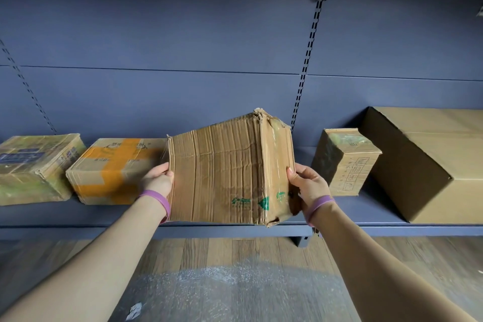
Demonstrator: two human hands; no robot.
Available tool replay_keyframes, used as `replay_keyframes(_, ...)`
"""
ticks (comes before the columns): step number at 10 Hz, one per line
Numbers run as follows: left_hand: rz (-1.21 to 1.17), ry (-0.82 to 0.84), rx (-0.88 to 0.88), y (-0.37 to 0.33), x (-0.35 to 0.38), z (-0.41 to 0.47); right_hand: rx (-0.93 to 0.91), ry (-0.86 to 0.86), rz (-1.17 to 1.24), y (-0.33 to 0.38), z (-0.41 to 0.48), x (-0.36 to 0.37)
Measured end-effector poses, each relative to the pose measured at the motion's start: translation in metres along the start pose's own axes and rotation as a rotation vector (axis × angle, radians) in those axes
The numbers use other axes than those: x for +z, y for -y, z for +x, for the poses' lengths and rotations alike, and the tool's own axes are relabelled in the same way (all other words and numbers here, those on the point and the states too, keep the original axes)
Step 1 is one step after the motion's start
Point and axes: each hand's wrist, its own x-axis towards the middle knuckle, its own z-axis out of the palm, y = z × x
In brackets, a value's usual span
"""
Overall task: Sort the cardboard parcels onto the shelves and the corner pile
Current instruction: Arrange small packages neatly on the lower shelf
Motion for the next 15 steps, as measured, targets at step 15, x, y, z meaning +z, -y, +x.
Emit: replay_keyframes(15,0.023,0.208,-0.049,-0.051,0.009,-0.078,-0.130,0.217,-0.253,0.003,-0.002,0.006)
